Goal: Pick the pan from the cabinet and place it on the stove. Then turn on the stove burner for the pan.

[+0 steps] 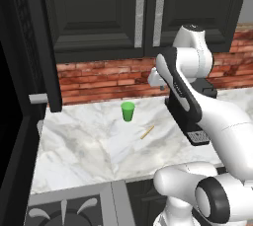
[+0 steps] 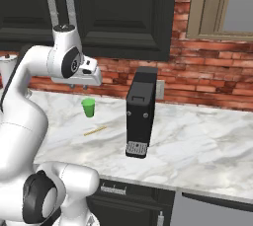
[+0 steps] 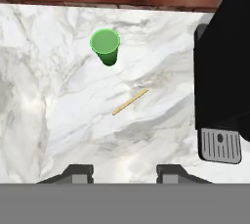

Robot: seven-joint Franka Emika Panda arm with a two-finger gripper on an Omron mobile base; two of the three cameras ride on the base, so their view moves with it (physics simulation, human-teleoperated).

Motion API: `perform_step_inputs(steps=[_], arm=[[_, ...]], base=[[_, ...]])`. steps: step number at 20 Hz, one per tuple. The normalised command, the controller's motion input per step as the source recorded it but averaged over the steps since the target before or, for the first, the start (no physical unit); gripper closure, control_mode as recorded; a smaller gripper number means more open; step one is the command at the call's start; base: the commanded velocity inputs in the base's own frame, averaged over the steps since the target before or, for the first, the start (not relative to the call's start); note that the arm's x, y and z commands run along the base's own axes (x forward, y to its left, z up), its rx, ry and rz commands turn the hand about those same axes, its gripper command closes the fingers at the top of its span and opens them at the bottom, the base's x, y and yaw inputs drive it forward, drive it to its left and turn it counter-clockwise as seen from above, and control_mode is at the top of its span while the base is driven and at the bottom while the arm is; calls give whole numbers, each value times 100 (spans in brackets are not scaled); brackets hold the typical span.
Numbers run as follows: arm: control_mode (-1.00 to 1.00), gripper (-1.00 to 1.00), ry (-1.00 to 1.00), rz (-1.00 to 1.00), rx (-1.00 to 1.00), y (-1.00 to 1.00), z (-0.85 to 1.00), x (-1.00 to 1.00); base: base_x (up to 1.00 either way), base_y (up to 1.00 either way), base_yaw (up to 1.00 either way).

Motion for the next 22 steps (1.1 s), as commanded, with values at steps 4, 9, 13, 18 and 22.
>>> perform_step_inputs(steps=[4,9,13,18,22], arm=[[-100,-100,-6,0,0,0,0,-16],[-100,-100,-24,0,0,0,22,-25],[-100,-100,-24,-1,0,1,56,2],[-100,-100,-22,-1,0,12,66,13],[-100,-100,-22,0,0,29,55,15]], base=[[0,0,0],[0,0,0],[0,0,0],[0,0,0],[0,0,0]])
